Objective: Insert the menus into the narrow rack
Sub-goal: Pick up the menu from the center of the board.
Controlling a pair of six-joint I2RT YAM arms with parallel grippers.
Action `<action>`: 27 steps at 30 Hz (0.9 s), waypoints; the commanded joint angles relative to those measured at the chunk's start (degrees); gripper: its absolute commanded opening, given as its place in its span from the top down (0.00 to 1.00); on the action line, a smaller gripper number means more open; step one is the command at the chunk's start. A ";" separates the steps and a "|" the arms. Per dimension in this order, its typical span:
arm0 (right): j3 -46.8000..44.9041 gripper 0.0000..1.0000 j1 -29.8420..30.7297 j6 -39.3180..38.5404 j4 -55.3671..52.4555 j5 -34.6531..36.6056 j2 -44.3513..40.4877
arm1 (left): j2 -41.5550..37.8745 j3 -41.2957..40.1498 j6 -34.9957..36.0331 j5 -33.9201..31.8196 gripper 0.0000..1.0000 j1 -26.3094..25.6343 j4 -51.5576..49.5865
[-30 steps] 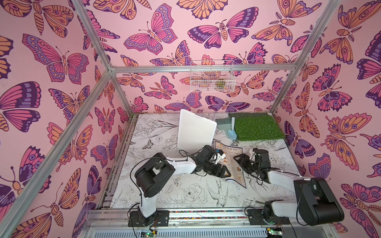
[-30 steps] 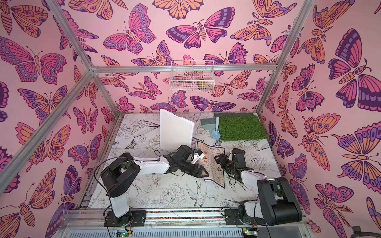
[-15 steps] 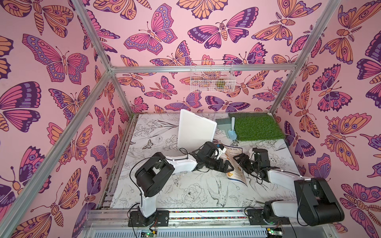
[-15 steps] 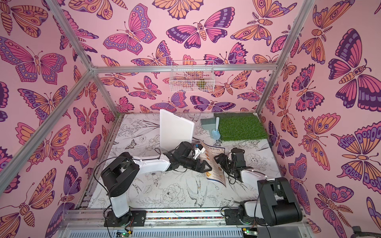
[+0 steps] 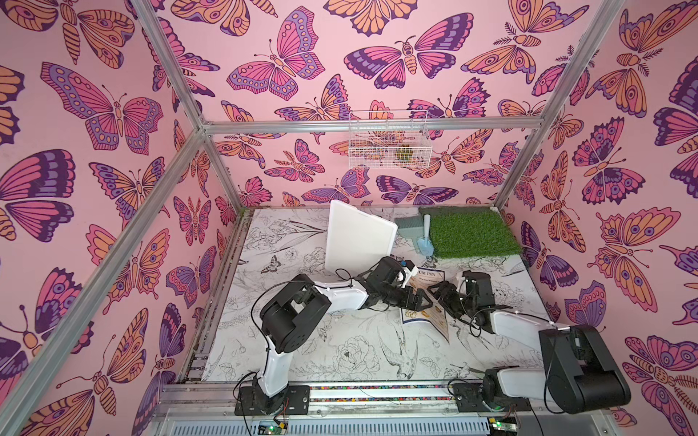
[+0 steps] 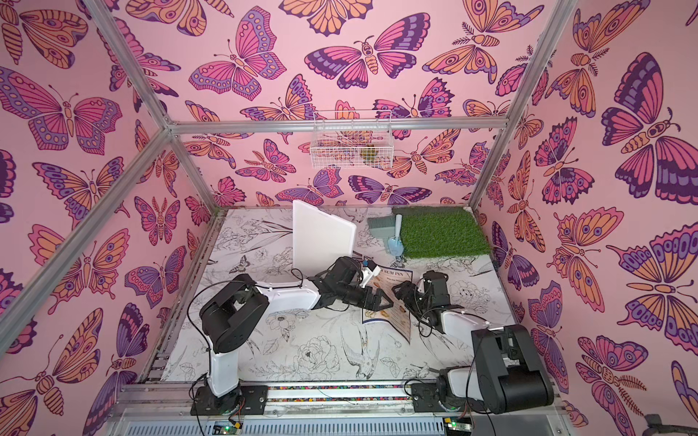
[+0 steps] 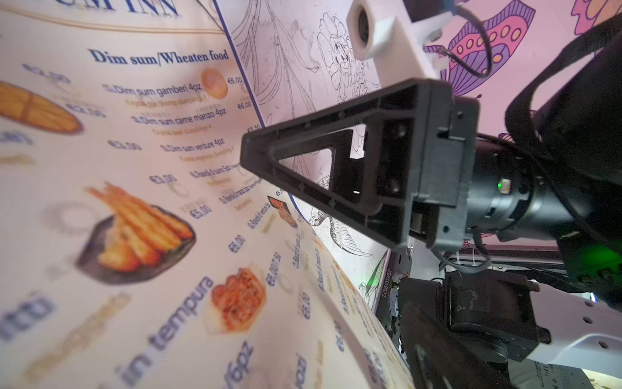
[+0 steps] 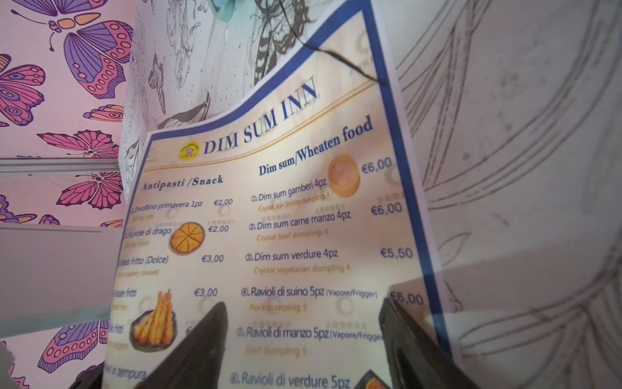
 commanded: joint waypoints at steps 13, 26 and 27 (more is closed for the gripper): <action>0.32 0.26 0.36 -1.04 -9.81 3.68 2.36 | -8.19 -8.35 -1.37 -2.24 0.25 3.44 0.96; 4.13 0.26 0.32 -3.80 -16.90 4.96 -1.42 | -6.39 -6.92 -3.67 1.98 0.97 3.44 3.28; 5.08 0.25 0.33 -4.38 -18.64 5.35 -2.42 | -6.62 -6.47 -3.70 1.98 0.99 3.44 3.28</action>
